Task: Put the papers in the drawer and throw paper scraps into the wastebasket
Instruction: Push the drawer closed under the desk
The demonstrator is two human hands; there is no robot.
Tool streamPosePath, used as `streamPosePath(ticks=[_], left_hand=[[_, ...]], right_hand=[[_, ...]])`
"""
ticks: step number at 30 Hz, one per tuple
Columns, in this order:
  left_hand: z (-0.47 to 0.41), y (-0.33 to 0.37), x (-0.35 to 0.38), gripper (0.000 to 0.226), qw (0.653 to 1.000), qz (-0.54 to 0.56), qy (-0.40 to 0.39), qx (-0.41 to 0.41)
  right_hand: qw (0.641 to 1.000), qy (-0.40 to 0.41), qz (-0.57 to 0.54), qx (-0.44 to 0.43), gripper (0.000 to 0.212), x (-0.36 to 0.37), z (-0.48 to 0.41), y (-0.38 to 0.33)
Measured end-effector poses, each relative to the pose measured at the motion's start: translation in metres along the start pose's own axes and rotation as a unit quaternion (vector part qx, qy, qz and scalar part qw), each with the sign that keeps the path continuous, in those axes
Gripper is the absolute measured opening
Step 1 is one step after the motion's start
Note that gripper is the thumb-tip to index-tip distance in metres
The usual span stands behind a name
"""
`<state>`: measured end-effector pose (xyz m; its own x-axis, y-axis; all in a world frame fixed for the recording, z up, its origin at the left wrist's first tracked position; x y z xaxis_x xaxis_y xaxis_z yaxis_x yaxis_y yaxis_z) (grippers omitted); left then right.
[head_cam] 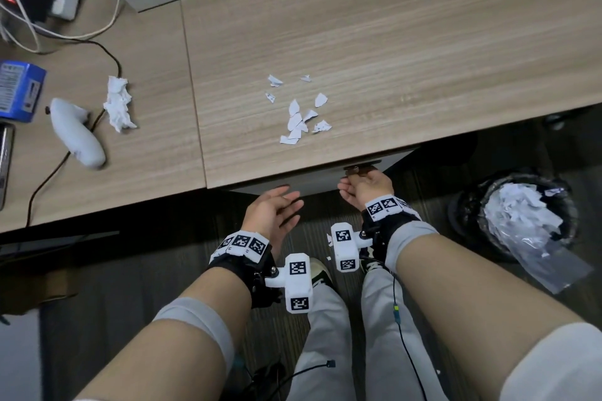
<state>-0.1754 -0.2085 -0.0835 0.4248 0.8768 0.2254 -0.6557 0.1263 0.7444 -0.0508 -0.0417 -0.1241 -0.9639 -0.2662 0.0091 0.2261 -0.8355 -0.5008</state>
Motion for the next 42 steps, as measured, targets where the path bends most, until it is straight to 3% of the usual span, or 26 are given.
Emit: streamPosePath(ticks=[4,10,14,21,30,35,42], left_hand=[[-0.013,0.008,0.011,0.036,1.000,0.010,0.023,0.006],[-0.032,0.022,0.028,0.036,0.999,0.014,0.045,0.017],[-0.038,0.025,0.036,0.037,0.999,0.015,0.049,0.014],[-0.037,0.025,0.037,0.035,0.999,0.020,0.049,0.011],[-0.038,0.026,0.034,0.038,0.999,0.008,0.036,0.015],[-0.031,0.013,0.022,0.035,1.000,-0.005,0.029,0.001],[-0.025,-0.012,0.016,0.015,0.997,-0.057,-0.004,-0.058]], right_hand=[[1.000,-0.015,0.004,-0.006,0.008,0.010,-0.017,-0.021],[0.971,-0.162,-0.127,0.125,0.039,0.035,-0.024,-0.034],[0.966,-0.133,-0.147,0.168,0.024,0.042,-0.035,-0.047],[0.928,-0.144,-0.234,0.252,0.035,0.061,-0.034,-0.046],[0.918,-0.180,-0.278,0.219,0.022,0.047,-0.030,-0.046],[0.938,-0.153,-0.225,0.216,0.033,0.039,-0.032,-0.025],[0.973,-0.139,0.047,0.180,0.017,0.014,-0.029,0.038]])
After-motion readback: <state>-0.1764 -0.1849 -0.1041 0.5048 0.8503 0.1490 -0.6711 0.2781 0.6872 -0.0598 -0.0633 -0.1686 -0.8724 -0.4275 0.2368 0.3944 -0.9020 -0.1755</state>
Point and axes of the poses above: each hand's wrist, its own z-axis away from the middle knuckle, its own x-axis out of the palm, y = z × x, the point moved 6 cm from there along -z, towards the middle knuckle, and after that the axes turned 12 degrees about x, right-handed, at the moved point
